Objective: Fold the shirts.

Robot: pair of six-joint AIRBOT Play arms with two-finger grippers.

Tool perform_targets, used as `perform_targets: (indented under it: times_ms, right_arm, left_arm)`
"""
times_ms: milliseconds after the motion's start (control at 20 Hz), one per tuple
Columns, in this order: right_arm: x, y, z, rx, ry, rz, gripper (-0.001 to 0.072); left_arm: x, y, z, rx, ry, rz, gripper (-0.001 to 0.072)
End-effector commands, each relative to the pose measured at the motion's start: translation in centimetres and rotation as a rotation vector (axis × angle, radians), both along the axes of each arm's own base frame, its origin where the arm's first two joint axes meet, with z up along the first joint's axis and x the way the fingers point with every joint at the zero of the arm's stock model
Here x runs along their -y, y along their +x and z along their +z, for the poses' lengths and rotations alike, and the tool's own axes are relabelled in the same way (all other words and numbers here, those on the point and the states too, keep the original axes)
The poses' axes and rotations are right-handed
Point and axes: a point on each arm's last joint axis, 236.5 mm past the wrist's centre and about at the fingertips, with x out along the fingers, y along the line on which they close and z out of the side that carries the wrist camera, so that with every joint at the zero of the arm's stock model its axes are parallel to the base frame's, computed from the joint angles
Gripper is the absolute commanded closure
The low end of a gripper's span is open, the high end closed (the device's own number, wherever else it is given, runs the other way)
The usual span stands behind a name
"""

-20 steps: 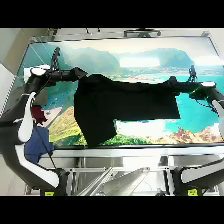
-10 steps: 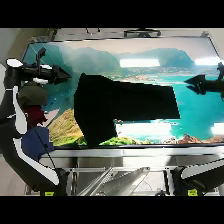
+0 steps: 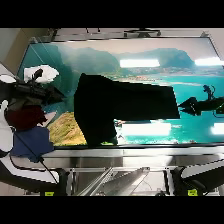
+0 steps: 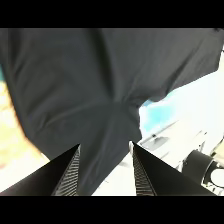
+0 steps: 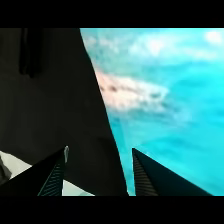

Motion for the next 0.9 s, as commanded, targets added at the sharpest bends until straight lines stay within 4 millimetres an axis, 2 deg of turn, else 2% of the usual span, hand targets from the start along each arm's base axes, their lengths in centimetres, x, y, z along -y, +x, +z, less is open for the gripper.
perform_targets:
  times_ms: [0,100,250,400,500,700,850]
  right_arm:
    - [-1.0,-1.8,-1.1,-0.049,-0.01,0.068,0.0234]
    - [-2.8,-2.5,-1.1,-0.072,0.02,0.113,0.0281]
    - [-4.6,-2.8,-0.8,-0.089,0.037,0.163,0.0281]
    - [-5.6,-2.7,-0.8,-0.093,0.04,0.189,0.0281]
    - [-6.1,-2.7,-0.7,-0.092,0.041,0.201,0.0281]
    - [-6.5,-2.8,-0.7,-0.096,0.046,0.214,0.0281]
    - [-6.7,-3.2,-0.4,-0.105,0.06,0.225,0.0281]
  left_arm:
    - [-1.2,-3.2,-2.5,-0.051,0.012,0.058,0.0362]
    - [-1.3,-4.0,-4.5,-0.081,0.013,0.101,0.0361]
    - [-1.4,-4.7,-7.8,-0.091,0.046,0.138,0.0362]
    - [-1.6,-5.5,-11.1,-0.143,0.068,0.169,0.0362]
    - [-0.7,-5.3,-12.9,-0.168,0.057,0.164,0.0361]
    - [2.6,-3.7,-14.6,-0.159,0.029,0.065,0.0361]
    - [4.0,-2.0,-14.5,-0.129,0.034,0.009,0.0362]
